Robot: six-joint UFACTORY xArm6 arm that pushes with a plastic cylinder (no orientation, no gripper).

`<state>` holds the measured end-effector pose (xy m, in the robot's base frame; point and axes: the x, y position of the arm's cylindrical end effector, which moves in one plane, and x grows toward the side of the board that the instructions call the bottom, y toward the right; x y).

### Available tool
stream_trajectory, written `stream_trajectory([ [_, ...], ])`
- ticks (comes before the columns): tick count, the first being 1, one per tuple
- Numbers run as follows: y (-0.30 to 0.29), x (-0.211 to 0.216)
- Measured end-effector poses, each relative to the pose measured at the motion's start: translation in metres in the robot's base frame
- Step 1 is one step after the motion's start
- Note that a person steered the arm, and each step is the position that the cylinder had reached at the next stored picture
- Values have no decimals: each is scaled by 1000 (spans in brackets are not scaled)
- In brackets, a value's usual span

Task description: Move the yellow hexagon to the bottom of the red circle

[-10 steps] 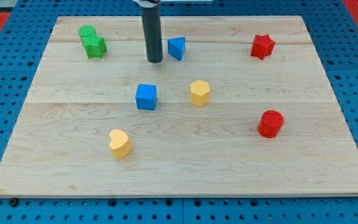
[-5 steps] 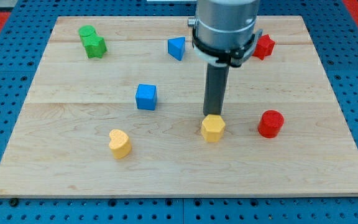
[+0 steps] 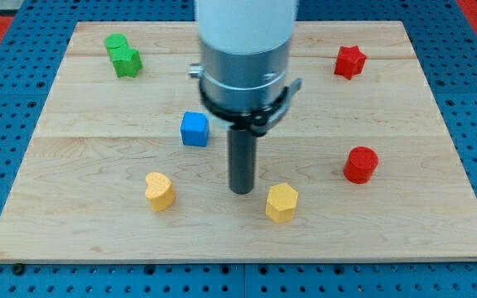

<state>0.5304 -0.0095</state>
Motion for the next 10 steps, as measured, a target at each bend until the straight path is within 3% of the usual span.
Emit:
stream_trajectory([
  [1, 19, 6],
  [2, 87, 5],
  [5, 62, 76],
  [8, 147, 76],
  [9, 98, 77],
  [10, 13, 84],
])
